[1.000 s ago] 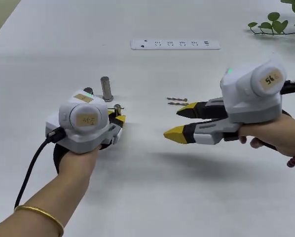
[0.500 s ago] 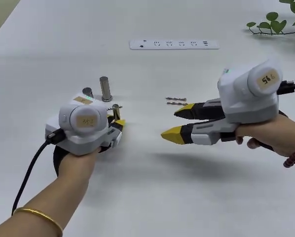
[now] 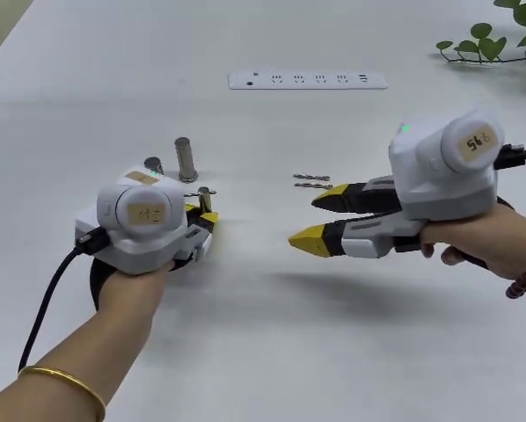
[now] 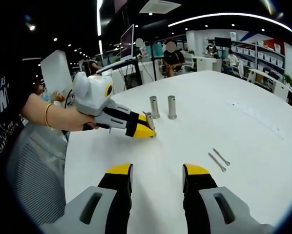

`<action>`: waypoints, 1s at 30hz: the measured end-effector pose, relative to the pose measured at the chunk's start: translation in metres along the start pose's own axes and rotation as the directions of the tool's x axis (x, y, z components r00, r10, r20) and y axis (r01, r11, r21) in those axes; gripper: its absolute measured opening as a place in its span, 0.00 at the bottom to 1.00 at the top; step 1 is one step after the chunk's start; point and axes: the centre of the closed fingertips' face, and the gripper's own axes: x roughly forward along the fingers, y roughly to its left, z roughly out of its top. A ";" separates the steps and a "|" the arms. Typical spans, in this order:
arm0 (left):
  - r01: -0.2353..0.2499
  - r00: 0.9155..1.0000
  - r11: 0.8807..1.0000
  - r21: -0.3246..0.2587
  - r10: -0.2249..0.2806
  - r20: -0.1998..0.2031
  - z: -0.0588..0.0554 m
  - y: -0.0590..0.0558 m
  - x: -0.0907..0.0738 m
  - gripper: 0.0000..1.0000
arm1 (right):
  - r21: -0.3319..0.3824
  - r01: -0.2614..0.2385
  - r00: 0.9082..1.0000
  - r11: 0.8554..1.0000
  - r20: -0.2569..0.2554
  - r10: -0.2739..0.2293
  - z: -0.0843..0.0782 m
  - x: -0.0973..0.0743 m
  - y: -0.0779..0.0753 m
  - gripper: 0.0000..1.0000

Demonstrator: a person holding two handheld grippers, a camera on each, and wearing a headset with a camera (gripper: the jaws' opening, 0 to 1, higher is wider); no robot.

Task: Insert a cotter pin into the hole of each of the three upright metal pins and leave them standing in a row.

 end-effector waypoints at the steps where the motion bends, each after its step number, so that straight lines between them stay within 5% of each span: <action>1: 0.003 1.000 1.000 0.007 -0.003 0.000 0.000 0.000 0.000 0.06 | 0.000 -0.001 1.000 1.000 0.000 0.001 0.000 0.000 0.000 0.37; 6: 0.010 1.000 1.000 0.002 -0.010 -0.001 0.000 0.000 0.000 0.08 | 0.001 -0.007 1.000 1.000 0.001 0.007 0.000 0.002 0.002 0.37; 14: 0.013 1.000 1.000 0.010 -0.013 0.004 0.001 0.001 -0.002 0.27 | 0.019 -0.008 1.000 1.000 0.023 0.007 0.005 0.003 0.001 0.37; 21: 0.039 0.998 0.999 -0.015 -0.038 0.046 0.010 0.000 -0.018 0.45 | 0.076 0.001 0.995 0.997 0.096 -0.009 0.019 0.001 -0.010 0.38; 30: 0.062 0.996 0.998 -0.030 -0.060 0.068 0.014 -0.002 -0.041 0.50 | 0.098 0.019 0.984 0.995 0.173 -0.036 0.046 0.007 -0.020 0.40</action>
